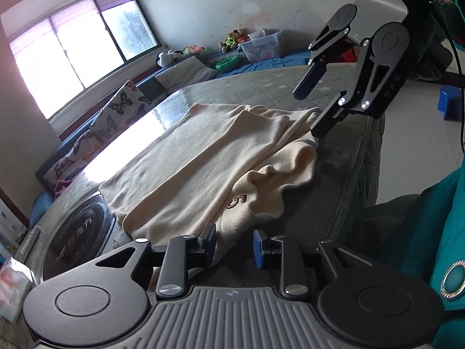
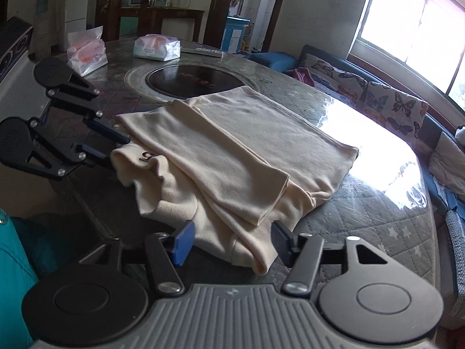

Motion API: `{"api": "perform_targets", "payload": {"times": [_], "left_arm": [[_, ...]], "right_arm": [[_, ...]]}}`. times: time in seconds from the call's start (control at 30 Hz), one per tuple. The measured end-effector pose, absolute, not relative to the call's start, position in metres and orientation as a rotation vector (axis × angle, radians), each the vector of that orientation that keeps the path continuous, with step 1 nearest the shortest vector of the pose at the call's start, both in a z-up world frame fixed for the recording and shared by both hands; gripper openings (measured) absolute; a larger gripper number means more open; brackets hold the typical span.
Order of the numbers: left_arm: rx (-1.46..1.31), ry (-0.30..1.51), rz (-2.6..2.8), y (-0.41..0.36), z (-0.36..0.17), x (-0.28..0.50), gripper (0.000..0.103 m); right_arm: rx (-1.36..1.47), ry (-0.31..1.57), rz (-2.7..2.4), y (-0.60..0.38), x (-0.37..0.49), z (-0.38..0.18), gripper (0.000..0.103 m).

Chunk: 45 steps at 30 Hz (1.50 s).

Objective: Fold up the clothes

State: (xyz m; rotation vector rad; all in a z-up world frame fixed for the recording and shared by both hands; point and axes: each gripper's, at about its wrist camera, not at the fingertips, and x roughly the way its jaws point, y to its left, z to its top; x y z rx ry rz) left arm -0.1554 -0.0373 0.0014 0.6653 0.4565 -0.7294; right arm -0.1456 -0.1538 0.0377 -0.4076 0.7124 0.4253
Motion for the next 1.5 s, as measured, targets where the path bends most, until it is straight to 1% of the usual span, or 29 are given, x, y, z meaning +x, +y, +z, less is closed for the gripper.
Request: {"api": "perform_targets", "payload": {"times": [0.13, 0.17, 0.2, 0.27, 0.4, 0.53, 0.6, 0.63, 0.67, 0.73, 0.8, 0.83, 0.87, 0.9, 0.97, 1.03, 1.07, 1.2, 1.37, 1.5], "left_arm": [[0.695, 0.418, -0.756, -0.040, -0.001, -0.155, 0.028], [0.686, 0.416, -0.763, -0.040, -0.001, -0.154, 0.024], [0.675, 0.414, -0.770, -0.040, -0.001, -0.152, 0.015], [0.615, 0.422, -0.774, -0.037, 0.004, -0.145, 0.010], [0.473, 0.445, -0.758, -0.029, 0.019, -0.127, 0.008], [0.356, 0.468, -0.745, -0.023, 0.035, -0.110, 0.008], [0.322, 0.484, -0.748, -0.021, 0.039, -0.102, 0.008], [0.312, 0.489, -0.748, -0.022, 0.039, -0.098, 0.008], [0.304, 0.495, -0.749, -0.022, 0.040, -0.094, 0.008], [0.293, 0.508, -0.749, -0.021, 0.039, -0.088, 0.008], [0.291, 0.518, -0.753, -0.021, 0.037, -0.086, 0.008], [0.290, 0.523, -0.755, -0.021, 0.036, -0.085, 0.008], [0.291, 0.527, -0.756, -0.021, 0.035, -0.084, 0.008], [0.307, 0.522, -0.756, -0.020, 0.033, -0.088, 0.009], [0.340, 0.512, -0.757, -0.019, 0.030, -0.096, 0.012], [0.369, 0.507, -0.758, -0.018, 0.026, -0.104, 0.015], [0.383, 0.506, -0.760, -0.017, 0.023, -0.108, 0.019], [0.446, 0.509, -0.746, -0.013, 0.013, -0.119, 0.026], [0.510, 0.519, -0.707, -0.008, 0.000, -0.123, 0.028], [0.517, 0.517, -0.709, -0.001, -0.001, -0.124, 0.027]], "right_arm": [[-0.456, 0.717, 0.452, -0.151, -0.151, 0.036, 0.067], [-0.467, 0.716, 0.460, -0.150, -0.152, 0.035, 0.068], [-0.475, 0.714, 0.467, -0.149, -0.153, 0.035, 0.068], [-0.490, 0.708, 0.482, -0.147, -0.155, 0.035, 0.070], [-0.527, 0.681, 0.522, -0.140, -0.157, 0.035, 0.074], [-0.554, 0.637, 0.533, -0.134, -0.153, 0.034, 0.074], [-0.555, 0.629, 0.543, -0.130, -0.146, 0.032, 0.072], [-0.552, 0.630, 0.545, -0.130, -0.142, 0.030, 0.069], [-0.549, 0.635, 0.549, -0.129, -0.138, 0.027, 0.064], [-0.542, 0.645, 0.557, -0.128, -0.130, 0.022, 0.060], [-0.516, 0.651, 0.563, -0.129, -0.122, 0.019, 0.053], [-0.496, 0.662, 0.564, -0.130, -0.117, 0.019, 0.037], [-0.472, 0.675, 0.562, -0.131, -0.113, 0.020, 0.026], [-0.445, 0.688, 0.558, -0.133, -0.108, 0.021, 0.025], [-0.410, 0.697, 0.564, -0.137, -0.104, 0.023, 0.019], [-0.374, 0.705, 0.565, -0.140, -0.100, 0.026, 0.016], [-0.356, 0.709, 0.566, -0.142, -0.099, 0.028, 0.015], [-0.315, 0.706, 0.562, -0.145, -0.095, 0.034, 0.015], [-0.297, 0.700, 0.550, -0.145, -0.090, 0.038, 0.014], [-0.290, 0.696, 0.539, -0.146, -0.090, 0.038, 0.013]]}}
